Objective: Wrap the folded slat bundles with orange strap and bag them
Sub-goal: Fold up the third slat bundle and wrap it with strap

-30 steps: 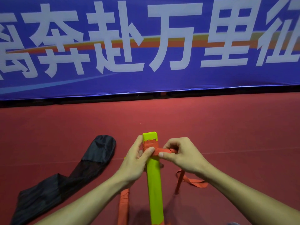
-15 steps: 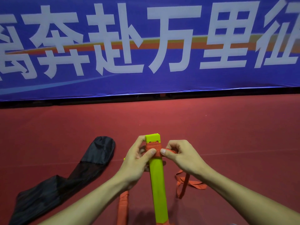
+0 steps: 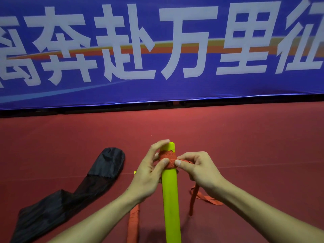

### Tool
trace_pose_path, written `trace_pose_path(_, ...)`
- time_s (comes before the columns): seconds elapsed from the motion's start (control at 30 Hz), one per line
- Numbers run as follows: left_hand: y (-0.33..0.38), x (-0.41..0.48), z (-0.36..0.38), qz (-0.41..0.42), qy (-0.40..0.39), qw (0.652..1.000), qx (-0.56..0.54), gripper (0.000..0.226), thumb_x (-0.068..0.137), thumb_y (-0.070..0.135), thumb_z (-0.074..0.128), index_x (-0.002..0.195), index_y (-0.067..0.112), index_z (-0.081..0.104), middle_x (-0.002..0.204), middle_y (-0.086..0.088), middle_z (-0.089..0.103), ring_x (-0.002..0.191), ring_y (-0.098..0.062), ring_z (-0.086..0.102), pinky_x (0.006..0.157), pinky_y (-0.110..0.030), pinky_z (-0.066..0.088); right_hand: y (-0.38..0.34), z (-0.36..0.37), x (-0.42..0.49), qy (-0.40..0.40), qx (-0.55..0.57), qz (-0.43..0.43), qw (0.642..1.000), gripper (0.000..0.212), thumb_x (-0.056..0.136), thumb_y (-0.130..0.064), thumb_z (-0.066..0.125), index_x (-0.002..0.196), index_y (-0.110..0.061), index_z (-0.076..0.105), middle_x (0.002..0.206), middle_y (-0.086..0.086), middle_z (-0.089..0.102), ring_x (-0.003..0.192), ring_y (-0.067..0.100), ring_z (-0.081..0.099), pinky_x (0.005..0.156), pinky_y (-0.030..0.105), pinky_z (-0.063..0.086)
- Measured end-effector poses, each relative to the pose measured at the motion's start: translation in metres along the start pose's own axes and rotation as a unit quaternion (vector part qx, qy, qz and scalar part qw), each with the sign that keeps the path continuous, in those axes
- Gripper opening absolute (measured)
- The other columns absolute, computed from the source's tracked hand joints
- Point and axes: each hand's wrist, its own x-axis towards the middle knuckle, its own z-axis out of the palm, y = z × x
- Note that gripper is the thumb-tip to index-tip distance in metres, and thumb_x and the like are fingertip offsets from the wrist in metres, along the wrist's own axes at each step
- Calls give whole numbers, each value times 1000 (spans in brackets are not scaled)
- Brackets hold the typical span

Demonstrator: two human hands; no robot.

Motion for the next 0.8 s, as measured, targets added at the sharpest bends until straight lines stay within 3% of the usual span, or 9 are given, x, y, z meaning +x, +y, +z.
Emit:
trace_pose_path(0.07, -3, 2, -2, 25, -2, 999, 42, 48, 101, 12, 55, 119, 56, 60, 112, 15, 68, 93, -8, 66, 72, -26, 54, -2, 3, -1, 14, 3, 0, 1000, 11, 91, -3, 64, 81, -1, 68, 40, -14, 46, 38, -1, 39, 44, 9, 29)
trace_pose_path(0.17, -7, 4, -1, 38, 1, 996, 79, 44, 96, 27, 62, 129, 55, 57, 106, 22, 60, 88, -7, 64, 78, -30, 54, -1, 6, -1, 35, 18, 13, 999, 19, 90, -7, 66, 72, -9, 65, 40, -15, 39, 39, 0, 30, 45, 14, 24)
trace_pose_path(0.3, -8, -1, 1, 47, -15, 985, 167, 79, 77, 39, 76, 140, 65, 36, 106, 17, 48, 91, -6, 57, 83, -16, 47, -5, 9, -2, 50, 41, 25, 998, 24, 90, -5, 66, 67, -10, 60, 38, -14, 40, 36, -1, 31, 43, 13, 25)
trace_pose_path(0.4, -6, -3, 5, 35, -18, 980, 196, 105, 70, 29, 90, 136, 76, 23, 103, 5, 47, 78, -14, 52, 76, -22, 51, -8, 10, -3, 59, 52, 28, 997, 21, 89, -6, 68, 69, -6, 60, 38, -14, 41, 36, -1, 34, 44, 13, 28)
trace_pose_path(0.53, 3, -2, 8, 19, -2, 974, 226, 113, 67, 22, 91, 133, 79, 19, 100, -8, 60, 61, -15, 48, 74, -34, 55, -13, 12, -5, 64, 59, 22, 996, 16, 89, -4, 66, 75, 0, 61, 37, -14, 45, 34, -1, 41, 44, 12, 31)
trace_pose_path(0.6, 4, -2, 9, 3, -1, 971, 238, 112, 70, 20, 89, 132, 80, 17, 96, 5, 67, 56, -15, 54, 71, -28, 55, -12, 12, -5, 60, 42, 23, 997, 16, 90, -6, 66, 75, -2, 62, 38, -14, 45, 35, -1, 39, 44, 14, 31)
trace_pose_path(0.67, 3, -1, 8, -20, -6, 971, 239, 111, 73, 17, 86, 134, 79, 18, 97, 16, 71, 66, -17, 66, 77, -25, 56, -8, 10, -3, 54, 2, 23, 998, 18, 89, -12, 68, 73, -8, 64, 41, -15, 40, 39, 0, 30, 46, 21, 26)
trace_pose_path(0.73, -2, 1, 5, -39, -4, 979, 202, 108, 75, 11, 84, 135, 77, 23, 105, 19, 72, 65, -3, 63, 82, -32, 59, -8, 7, -1, 26, -38, 25, 999, 13, 91, -15, 66, 79, -10, 67, 46, -14, 39, 44, 4, 29, 46, 21, 25)
trace_pose_path(0.8, -7, 2, 1, -58, -3, 987, 150, 104, 77, 6, 82, 135, 75, 29, 107, 19, 72, 63, 6, 54, 77, -32, 58, -10, 3, -1, -6, -39, 28, 999, 6, 93, -12, 63, 91, -9, 68, 52, -8, 48, 46, 6, 35, 44, 18, 28)
